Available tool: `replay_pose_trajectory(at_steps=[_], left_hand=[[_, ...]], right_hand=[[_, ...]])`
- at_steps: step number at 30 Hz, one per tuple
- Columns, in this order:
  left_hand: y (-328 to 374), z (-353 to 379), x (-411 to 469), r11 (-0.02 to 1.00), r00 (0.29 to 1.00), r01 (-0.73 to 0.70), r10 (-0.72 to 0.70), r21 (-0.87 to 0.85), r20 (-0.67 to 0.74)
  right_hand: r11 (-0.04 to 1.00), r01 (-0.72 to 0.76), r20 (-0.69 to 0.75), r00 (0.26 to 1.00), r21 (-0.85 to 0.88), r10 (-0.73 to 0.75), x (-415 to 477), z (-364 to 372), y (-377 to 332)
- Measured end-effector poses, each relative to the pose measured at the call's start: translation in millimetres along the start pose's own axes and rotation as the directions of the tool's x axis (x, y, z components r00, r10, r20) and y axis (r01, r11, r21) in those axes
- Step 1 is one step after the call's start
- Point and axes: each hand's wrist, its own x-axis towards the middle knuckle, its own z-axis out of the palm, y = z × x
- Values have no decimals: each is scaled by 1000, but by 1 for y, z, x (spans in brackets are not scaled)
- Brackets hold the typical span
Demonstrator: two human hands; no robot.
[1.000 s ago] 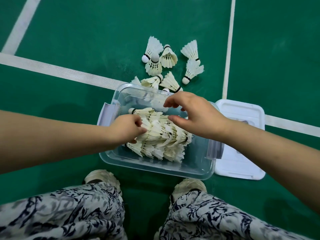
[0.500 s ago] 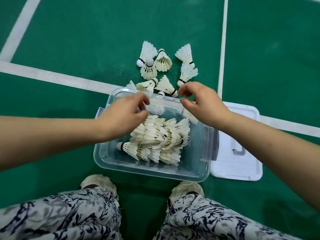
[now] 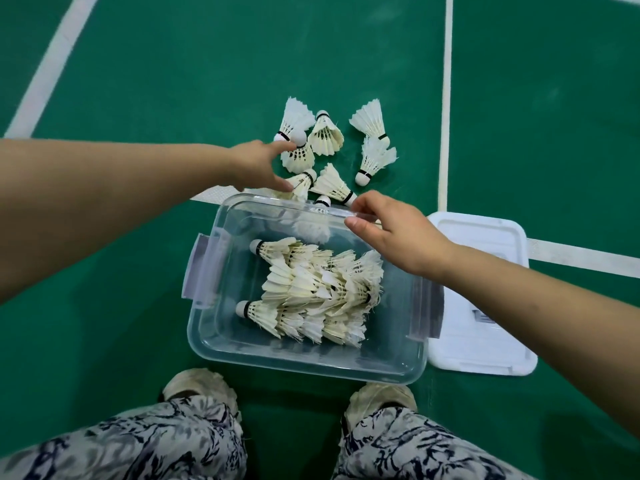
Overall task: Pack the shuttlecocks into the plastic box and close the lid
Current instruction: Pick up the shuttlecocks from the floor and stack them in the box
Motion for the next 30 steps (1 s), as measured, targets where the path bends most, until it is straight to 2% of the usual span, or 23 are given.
replay_pose_trajectory(at_steps=[2, 6, 9, 11, 16, 30], left_hand=[[-3, 3, 4, 988, 994, 67, -55, -141, 90], [-9, 12, 11, 997, 986, 73, -67, -31, 156], [-10, 21, 18, 995, 994, 0, -11, 96, 104], [-9, 24, 20, 992, 997, -28, 18, 121, 78], [-12, 25, 21, 1000, 998, 27, -27, -5, -51], [-16, 23, 20, 984, 959, 137, -160, -112, -232]], right_hand=[[1000, -4, -13, 1000, -9, 4, -1, 2, -1], [999, 7, -33, 999, -51, -9, -3, 3, -2], [998, 11, -37, 999, -60, -14, -3, 3, -2], [998, 14, -44, 999, -63, -17, -3, 4, -2], [998, 26, -49, 998, -63, -29, -3, 4, 0], [998, 62, -43, 997, -32, -63, -5, 6, 6]])
